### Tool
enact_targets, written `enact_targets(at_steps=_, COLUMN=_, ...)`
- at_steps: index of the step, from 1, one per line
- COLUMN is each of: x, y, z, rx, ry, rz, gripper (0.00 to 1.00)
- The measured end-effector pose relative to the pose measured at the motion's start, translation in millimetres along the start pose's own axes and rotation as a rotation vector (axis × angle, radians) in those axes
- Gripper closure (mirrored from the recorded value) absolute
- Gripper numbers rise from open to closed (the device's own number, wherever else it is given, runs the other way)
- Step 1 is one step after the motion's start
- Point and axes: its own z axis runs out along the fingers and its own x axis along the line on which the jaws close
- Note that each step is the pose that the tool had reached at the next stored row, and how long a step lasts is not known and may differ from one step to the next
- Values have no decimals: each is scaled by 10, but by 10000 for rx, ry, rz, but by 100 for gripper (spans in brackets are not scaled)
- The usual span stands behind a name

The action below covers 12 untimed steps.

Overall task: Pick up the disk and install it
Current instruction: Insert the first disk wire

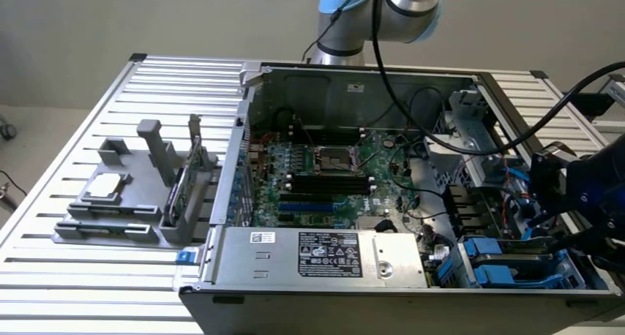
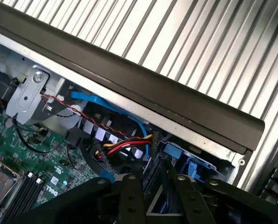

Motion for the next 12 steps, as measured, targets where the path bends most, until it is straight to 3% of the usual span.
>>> enact_targets(at_steps=1, x=-5, y=-3, z=1, rx=-18, ry=23, rz=41, gripper=66)
enact_targets(at_steps=2, x=-9, y=-5, z=2, rx=-39, ry=50, rz=85, gripper=60)
enact_targets(at_steps=7, x=-23, y=-13, z=9, rx=-159, ry=253, rz=283, gripper=60)
enact_targets(at_steps=12, x=-36, y=-22, z=19, rx=-186, ry=388, rz=476, gripper=60)
